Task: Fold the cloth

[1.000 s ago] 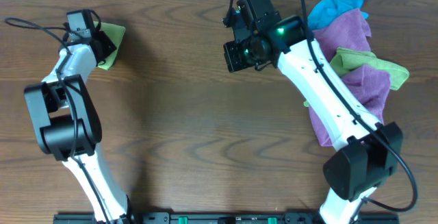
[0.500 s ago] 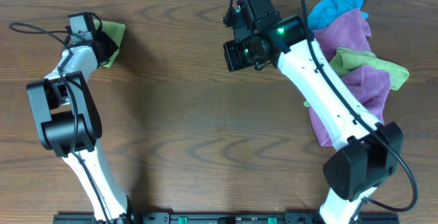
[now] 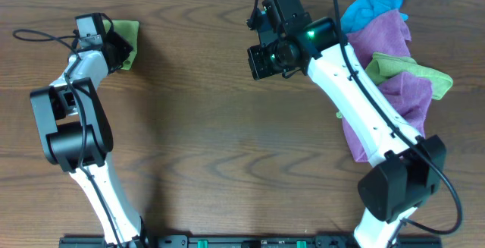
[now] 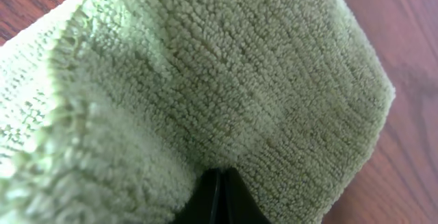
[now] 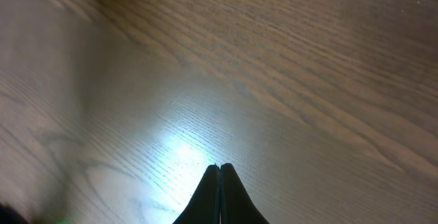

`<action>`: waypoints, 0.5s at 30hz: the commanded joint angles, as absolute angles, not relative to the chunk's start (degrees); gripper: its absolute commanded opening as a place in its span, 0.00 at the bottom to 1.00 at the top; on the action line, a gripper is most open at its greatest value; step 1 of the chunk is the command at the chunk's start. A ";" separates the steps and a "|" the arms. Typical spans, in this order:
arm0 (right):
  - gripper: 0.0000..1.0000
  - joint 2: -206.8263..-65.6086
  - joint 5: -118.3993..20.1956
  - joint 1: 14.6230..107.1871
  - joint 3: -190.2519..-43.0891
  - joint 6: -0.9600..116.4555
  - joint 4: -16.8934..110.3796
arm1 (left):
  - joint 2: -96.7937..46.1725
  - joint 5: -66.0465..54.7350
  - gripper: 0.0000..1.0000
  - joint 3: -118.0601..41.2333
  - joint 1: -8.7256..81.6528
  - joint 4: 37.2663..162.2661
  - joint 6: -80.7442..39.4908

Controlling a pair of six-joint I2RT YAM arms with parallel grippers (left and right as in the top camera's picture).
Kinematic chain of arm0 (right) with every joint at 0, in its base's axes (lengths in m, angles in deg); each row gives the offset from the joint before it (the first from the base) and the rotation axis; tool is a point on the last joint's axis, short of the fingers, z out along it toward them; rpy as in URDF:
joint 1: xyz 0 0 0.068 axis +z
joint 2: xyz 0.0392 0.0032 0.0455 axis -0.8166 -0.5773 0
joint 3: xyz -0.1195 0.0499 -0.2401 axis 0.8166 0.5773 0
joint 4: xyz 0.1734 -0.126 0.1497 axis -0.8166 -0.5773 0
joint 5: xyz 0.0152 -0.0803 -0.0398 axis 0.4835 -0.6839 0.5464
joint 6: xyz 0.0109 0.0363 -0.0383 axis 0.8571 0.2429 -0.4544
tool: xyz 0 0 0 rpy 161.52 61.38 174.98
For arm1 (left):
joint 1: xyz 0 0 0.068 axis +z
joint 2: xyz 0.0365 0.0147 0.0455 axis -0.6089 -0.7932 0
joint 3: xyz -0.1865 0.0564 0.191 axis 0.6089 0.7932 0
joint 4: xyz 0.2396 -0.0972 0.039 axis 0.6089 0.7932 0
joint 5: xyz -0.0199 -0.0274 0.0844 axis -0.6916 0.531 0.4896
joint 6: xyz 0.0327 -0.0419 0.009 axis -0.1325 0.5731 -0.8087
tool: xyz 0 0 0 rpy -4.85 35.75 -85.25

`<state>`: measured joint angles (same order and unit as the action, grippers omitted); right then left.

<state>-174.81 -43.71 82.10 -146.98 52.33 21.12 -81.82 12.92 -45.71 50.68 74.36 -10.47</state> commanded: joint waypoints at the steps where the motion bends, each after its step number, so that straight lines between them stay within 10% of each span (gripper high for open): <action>1: 0.01 -174.83 -43.65 82.58 -147.37 51.67 20.66 | -81.06 14.08 0.06 -45.82 50.29 76.46 -13.69; 15: 0.01 -174.83 -43.63 82.58 -147.37 51.69 19.26 | -67.13 26.01 0.06 -45.82 50.29 84.28 -17.29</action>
